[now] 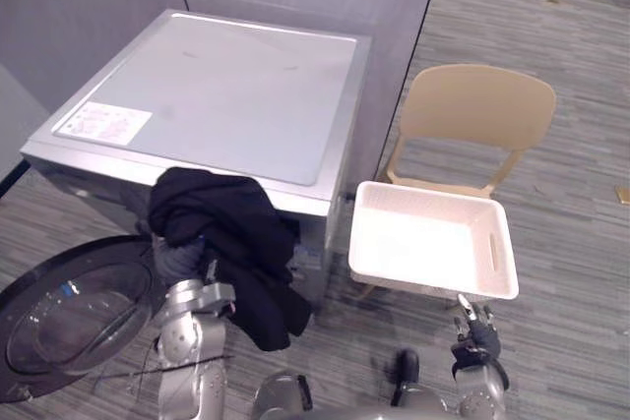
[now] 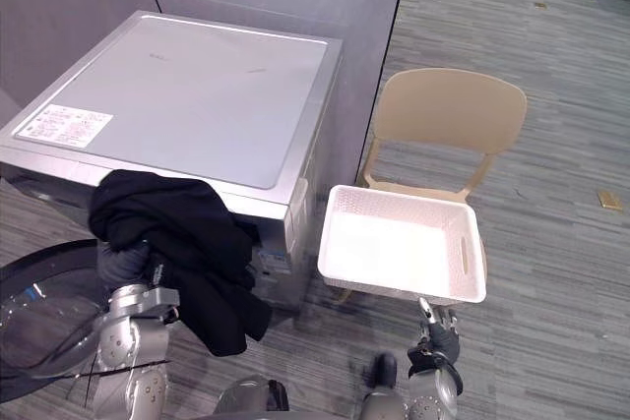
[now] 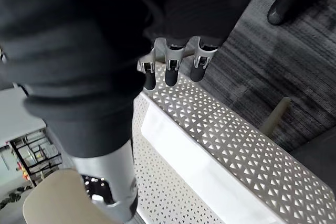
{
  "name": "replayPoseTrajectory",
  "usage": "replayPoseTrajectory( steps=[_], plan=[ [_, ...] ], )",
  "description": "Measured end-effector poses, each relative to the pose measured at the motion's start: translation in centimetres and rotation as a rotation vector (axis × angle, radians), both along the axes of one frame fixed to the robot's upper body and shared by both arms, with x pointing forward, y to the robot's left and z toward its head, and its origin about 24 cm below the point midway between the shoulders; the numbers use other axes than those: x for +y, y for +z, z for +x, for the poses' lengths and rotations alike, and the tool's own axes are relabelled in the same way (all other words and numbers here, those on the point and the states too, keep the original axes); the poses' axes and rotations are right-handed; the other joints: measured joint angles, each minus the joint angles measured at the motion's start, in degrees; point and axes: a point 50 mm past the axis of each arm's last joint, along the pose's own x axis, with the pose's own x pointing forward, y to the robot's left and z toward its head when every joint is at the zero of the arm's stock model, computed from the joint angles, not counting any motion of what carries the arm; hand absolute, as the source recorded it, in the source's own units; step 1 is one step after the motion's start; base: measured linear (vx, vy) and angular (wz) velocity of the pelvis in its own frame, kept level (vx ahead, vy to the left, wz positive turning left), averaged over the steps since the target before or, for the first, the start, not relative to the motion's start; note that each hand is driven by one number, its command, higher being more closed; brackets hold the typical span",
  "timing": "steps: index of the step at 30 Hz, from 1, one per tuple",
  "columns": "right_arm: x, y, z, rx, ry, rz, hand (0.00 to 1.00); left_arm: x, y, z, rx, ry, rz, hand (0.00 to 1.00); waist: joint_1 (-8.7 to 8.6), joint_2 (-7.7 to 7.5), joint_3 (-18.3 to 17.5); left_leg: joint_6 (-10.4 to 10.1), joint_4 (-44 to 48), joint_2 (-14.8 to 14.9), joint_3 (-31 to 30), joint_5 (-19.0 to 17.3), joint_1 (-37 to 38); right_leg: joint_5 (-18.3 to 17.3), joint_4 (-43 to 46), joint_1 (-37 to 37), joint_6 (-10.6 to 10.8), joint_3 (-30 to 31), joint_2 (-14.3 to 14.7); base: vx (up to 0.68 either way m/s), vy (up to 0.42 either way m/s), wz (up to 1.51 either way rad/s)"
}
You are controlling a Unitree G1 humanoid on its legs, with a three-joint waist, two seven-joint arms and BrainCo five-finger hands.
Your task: Pick up the laundry basket with both hands and put the clothes into the washing machine.
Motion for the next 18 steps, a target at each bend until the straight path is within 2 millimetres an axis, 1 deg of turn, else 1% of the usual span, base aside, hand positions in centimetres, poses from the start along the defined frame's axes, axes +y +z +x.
replayPoseTrajectory(
  steps=[1,2,3,4,5,6,7,8,9,11,12,13,14,15,16,17,18],
  plan=[
    [0.0,-0.1,-0.2,0.005,-0.001,0.001,0.0,-0.2,-0.2,0.1,0.005,-0.008,-0.006,1.0,-0.01,-0.07,-0.1,0.0,-1.3,-0.2,0.4,0.5,0.9,-2.1,0.9,1.1,0.7,1.4,1.4,0.13,0.088,-0.11],
    [0.0,-0.1,-0.3,-0.001,0.005,0.002,0.0,-0.9,-0.4,0.4,0.012,-0.034,-0.015,1.0,-0.3,-0.41,-0.3,0.3,-4.6,-1.1,0.4,1.7,2.7,-5.8,2.2,2.7,1.2,3.8,4.2,0.14,0.07,-0.01],
    [0.0,-0.2,-0.6,0.0,0.008,0.001,0.0,-1.5,-0.5,0.7,0.015,-0.06,-0.021,1.0,-0.38,-1.02,-0.7,0.4,-7.2,-2.1,0.4,2.9,3.8,-8.4,2.7,3.5,1.2,4.6,6.0,0.16,0.032,0.12],
    [0.1,-0.6,-0.9,0.007,0.009,0.012,0.0,-2.4,-0.4,1.0,0.012,-0.096,-0.026,1.0,-0.38,-2.17,-1.4,0.5,-10.4,-3.7,0.5,4.4,5.1,-10.7,2.6,4.1,0.3,6.7,7.8,0.12,-0.012,0.15],
    [0.2,-0.8,-1.0,0.011,0.009,0.019,0.0,-2.7,-0.4,1.0,0.009,-0.11,-0.03,1.0,-0.36,-2.54,-1.6,0.6,-11.7,-4.3,0.5,4.9,5.6,-11.6,2.4,4.1,-0.5,7.8,8.9,0.1,-0.059,0.18],
    [0.2,-1.1,-1.4,0.024,0.0,0.025,0.0,-3.2,-0.4,0.9,0.004,-0.122,-0.043,1.0,-0.09,-2.55,-1.6,0.5,-12.8,-4.7,0.3,5.4,6.3,-12.8,1.8,4.1,-1.8,10.0,10.7,0.07,-0.085,0.26],
    [0.4,-1.5,-1.7,0.044,-0.001,0.039,0.0,-3.4,-0.5,0.9,0.004,-0.132,-0.046,1.0,0.09,-2.36,-1.6,0.5,-12.7,-4.9,-0.1,5.5,6.5,-12.9,1.0,4.1,-3.1,13.1,12.1,0.06,-0.093,0.28],
    [0.6,-1.7,-1.7,0.053,0.004,0.045,0.0,-3.4,-0.5,0.9,0.004,-0.138,-0.044,1.0,0.1,-2.36,-1.6,0.5,-12.4,-5.1,-0.3,5.5,6.7,-12.4,0.9,4.3,-4.8,13.9,12.3,0.06,-0.094,0.29],
    [0.7,-1.9,-1.8,0.06,0.009,0.05,0.0,-3.6,-0.5,0.9,0.004,-0.148,-0.045,1.0,0.15,-2.28,-1.6,0.2,-12.0,-5.1,-0.7,5.4,7.4,-11.6,0.4,6.0,-6.8,13.8,12.5,0.09,-0.097,0.13],
    [0.8,-1.9,-1.7,0.06,0.012,0.051,0.0,-3.9,-0.7,0.8,0.016,-0.167,-0.042,1.0,0.27,-2.15,-1.5,-0.9,-9.5,-4.1,-0.4,4.9,8.9,-11.4,0.8,8.5,-7.0,13.6,12.9,0.1,-0.098,0.04],
    [0.8,-1.8,-1.7,0.058,0.012,0.049,0.0,-4.3,-0.9,0.6,0.023,-0.198,-0.038,1.0,0.2,-2.18,-1.2,-1.9,-3.2,-2.7,0.0,4.4,8.2,-11.4,1.1,10.6,-7.0,13.5,13.3,0.06,-0.099,-0.04],
    [0.5,-1.7,-1.7,0.054,0.011,0.038,0.0,-4.7,-1.1,0.5,0.031,-0.228,-0.036,1.0,0.38,-2.0,-1.1,-3.3,5.9,-1.0,-0.4,5.3,5.3,-11.6,1.1,12.2,-7.2,13.5,13.5,0.03,-0.079,-0.08],
    [0.4,-1.5,-1.7,0.048,0.011,0.033,0.0,-5.0,-1.1,0.4,0.032,-0.243,-0.037,1.0,0.59,-1.91,-1.1,-4.7,9.7,-0.4,-0.7,6.4,3.5,-11.9,1.3,12.5,-7.7,13.5,13.5,0.01,-0.036,-0.17],
    [0.2,-1.2,-1.6,0.034,0.012,0.023,0.0,-5.3,-1.2,0.4,0.034,-0.266,-0.043,1.0,1.25,-2.21,-1.0,-6.1,14.6,0.2,-0.6,8.3,1.0,-13.1,1.5,13.0,-8.6,13.7,12.9,0.03,0.031,-0.2],
    [0.1,-0.8,-1.4,0.014,0.011,0.012,0.0,-5.6,-1.2,0.4,0.036,-0.287,-0.058,1.0,1.48,-2.67,-0.8,-5.5,20.7,1.3,0.0,8.7,-1.8,-14.0,1.5,13.0,-8.7,13.6,11.9,0.06,0.054,-0.17],
    [0.0,-0.6,-1.4,0.009,0.012,0.005,0.0,-5.8,-1.3,0.4,0.04,-0.295,-0.061,1.0,1.43,-2.19,-0.7,-4.9,24.3,3.6,0.2,8.2,-3.6,-14.0,1.7,13.0,-8.7,13.5,11.7,0.07,0.085,-0.1],
    [0.0,-0.5,-1.6,0.008,0.012,-0.001,0.0,-5.8,-1.4,0.4,0.046,-0.303,-0.06,1.0,1.35,-2.71,-0.6,-4.5,26.0,6.5,0.0,7.7,-4.9,-14.5,2.5,12.8,-7.9,13.6,10.3,0.06,0.076,-0.01]
  ],
)
